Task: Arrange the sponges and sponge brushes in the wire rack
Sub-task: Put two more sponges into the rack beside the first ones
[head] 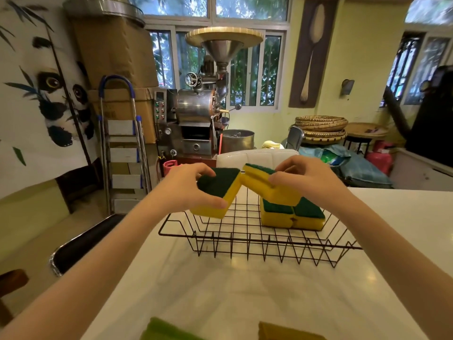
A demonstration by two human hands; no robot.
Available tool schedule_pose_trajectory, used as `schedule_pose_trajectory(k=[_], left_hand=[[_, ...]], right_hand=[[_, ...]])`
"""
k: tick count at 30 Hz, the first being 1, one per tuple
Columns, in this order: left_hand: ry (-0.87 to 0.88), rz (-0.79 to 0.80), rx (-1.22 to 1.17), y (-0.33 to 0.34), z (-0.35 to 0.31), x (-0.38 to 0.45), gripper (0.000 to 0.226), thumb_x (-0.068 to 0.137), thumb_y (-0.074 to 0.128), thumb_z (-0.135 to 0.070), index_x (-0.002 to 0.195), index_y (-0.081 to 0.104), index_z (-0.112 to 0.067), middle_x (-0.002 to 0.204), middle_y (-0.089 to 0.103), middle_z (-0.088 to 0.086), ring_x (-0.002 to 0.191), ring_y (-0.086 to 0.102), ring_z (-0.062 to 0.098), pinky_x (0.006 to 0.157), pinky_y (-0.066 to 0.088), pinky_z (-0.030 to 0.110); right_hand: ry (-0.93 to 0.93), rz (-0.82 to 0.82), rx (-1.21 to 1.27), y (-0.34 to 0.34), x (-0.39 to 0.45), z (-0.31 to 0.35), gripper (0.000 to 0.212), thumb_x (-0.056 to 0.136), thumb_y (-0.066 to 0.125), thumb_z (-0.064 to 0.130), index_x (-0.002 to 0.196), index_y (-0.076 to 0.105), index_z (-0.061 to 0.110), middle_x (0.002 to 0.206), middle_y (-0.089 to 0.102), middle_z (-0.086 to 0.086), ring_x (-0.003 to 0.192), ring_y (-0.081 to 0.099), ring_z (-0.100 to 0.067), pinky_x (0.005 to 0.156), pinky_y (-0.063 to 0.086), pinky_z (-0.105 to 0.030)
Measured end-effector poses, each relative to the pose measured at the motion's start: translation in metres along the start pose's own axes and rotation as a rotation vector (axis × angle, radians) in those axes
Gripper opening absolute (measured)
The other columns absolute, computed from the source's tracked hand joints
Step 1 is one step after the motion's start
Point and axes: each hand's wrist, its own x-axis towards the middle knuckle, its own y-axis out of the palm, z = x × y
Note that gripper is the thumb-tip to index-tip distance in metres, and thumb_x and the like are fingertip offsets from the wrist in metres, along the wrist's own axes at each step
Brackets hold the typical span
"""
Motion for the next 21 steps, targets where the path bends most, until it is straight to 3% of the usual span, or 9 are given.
schedule_pose_trajectory(k=[5, 11, 16, 21], left_hand=[[0.011, 0.089, 0.119, 0.021, 0.003, 0.042, 0.068, 0.068, 0.072, -0.041, 0.125, 0.045, -0.018, 0.126, 0.052, 0.006, 0.095, 0.046, 0.011, 0.065, 0.041, 0.016], [-0.028, 0.157, 0.283, 0.047, 0.017, 0.076, 0.068, 0.068, 0.072, -0.044, 0.123, 0.044, -0.016, 0.123, 0.054, 0.008, 0.105, 0.053, 0.021, 0.075, 0.046, 0.026], [-0.056, 0.191, 0.373, 0.060, 0.028, 0.087, 0.073, 0.071, 0.067, -0.046, 0.130, 0.036, -0.015, 0.125, 0.041, 0.013, 0.107, 0.051, 0.027, 0.082, 0.047, 0.031], [-0.069, 0.264, 0.447, 0.067, 0.031, 0.084, 0.063, 0.075, 0.061, -0.050, 0.125, 0.042, -0.018, 0.116, 0.046, 0.010, 0.092, 0.049, 0.021, 0.077, 0.044, 0.030]], right_hand=[[0.022, -0.006, -0.161, 0.011, 0.033, -0.015, 0.037, 0.071, 0.070, 0.040, 0.099, 0.058, 0.020, 0.107, 0.061, -0.005, 0.098, 0.057, -0.022, 0.067, 0.049, -0.025], [-0.019, 0.010, -0.376, 0.027, 0.051, -0.023, 0.040, 0.075, 0.068, 0.038, 0.104, 0.054, 0.015, 0.101, 0.056, -0.004, 0.086, 0.053, -0.016, 0.063, 0.045, -0.021], [-0.081, 0.046, -0.500, 0.047, 0.057, -0.018, 0.048, 0.070, 0.070, 0.043, 0.104, 0.052, 0.014, 0.099, 0.054, -0.003, 0.087, 0.051, -0.018, 0.071, 0.047, -0.030], [-0.146, 0.105, -0.612, 0.071, 0.062, -0.017, 0.048, 0.072, 0.067, 0.046, 0.104, 0.053, 0.013, 0.099, 0.047, -0.003, 0.087, 0.049, -0.019, 0.070, 0.045, -0.029]])
